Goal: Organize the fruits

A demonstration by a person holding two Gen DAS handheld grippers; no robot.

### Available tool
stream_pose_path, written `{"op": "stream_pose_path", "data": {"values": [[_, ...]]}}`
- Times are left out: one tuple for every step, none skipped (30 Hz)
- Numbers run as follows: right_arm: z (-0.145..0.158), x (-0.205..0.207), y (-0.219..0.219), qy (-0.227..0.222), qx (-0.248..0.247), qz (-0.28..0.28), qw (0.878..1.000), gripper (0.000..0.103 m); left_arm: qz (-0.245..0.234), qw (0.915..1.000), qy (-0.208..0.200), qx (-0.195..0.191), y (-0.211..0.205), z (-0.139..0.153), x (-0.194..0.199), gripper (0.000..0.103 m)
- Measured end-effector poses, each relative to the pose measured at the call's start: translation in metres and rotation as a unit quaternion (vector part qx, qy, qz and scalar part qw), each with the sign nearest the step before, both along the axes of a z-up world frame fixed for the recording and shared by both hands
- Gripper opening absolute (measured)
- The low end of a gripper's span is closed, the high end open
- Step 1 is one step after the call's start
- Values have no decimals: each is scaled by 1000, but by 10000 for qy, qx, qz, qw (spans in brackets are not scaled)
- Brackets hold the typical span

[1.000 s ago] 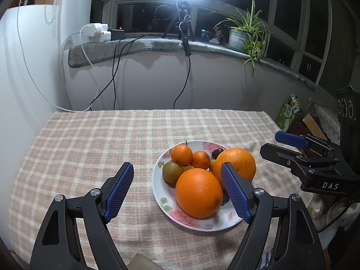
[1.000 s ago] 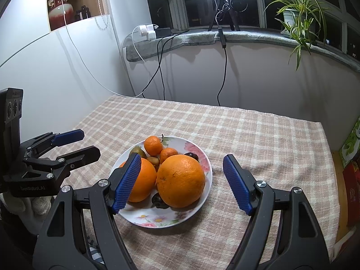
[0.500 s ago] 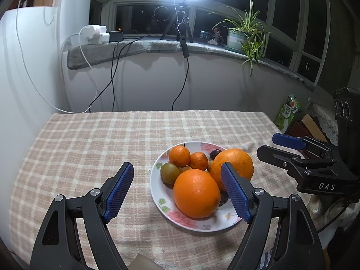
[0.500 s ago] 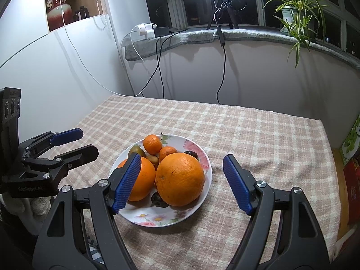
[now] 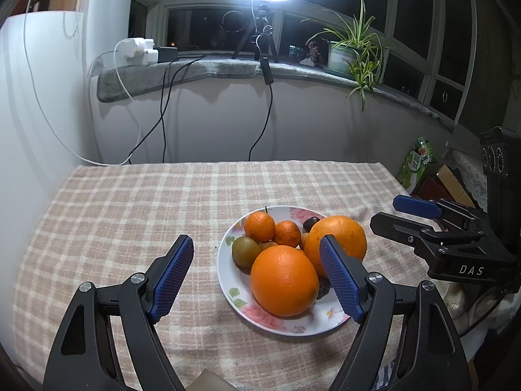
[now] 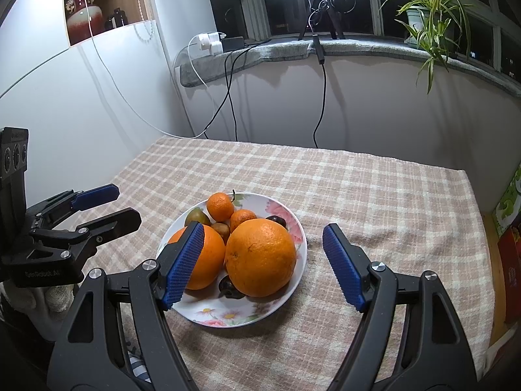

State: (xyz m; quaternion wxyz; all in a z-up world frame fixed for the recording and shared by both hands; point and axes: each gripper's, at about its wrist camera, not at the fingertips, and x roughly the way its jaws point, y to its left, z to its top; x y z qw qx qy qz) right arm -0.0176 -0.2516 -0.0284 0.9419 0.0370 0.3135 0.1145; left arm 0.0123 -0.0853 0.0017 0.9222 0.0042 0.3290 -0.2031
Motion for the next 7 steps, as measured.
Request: {"op": "stream_pose_path", "data": {"values": [[0, 0, 0, 0, 4, -8, 10000, 78, -1, 10000, -8, -6, 0, 0, 0, 80], [0, 0, 0, 5, 2, -9, 10000, 78, -1, 10000, -11, -5, 0, 0, -1, 80], [-1, 0, 0, 10, 5, -23, 10000, 78, -2, 10000, -10, 1, 0, 0, -1, 80], [-1, 0, 0, 14, 10, -34, 10000, 78, -2, 10000, -10, 0, 0, 0, -1, 80], [-2, -1, -1, 19, 21, -58, 10000, 78, -2, 10000, -8, -3, 0, 0, -1, 80], [-2, -1, -1, 22, 28, -74, 10000, 78, 1, 10000, -7, -3, 0, 0, -1, 80], [-2, -2, -2, 26, 34, -90, 10000, 78, 10, 10000, -3, -1, 0, 0, 0, 80]]}}
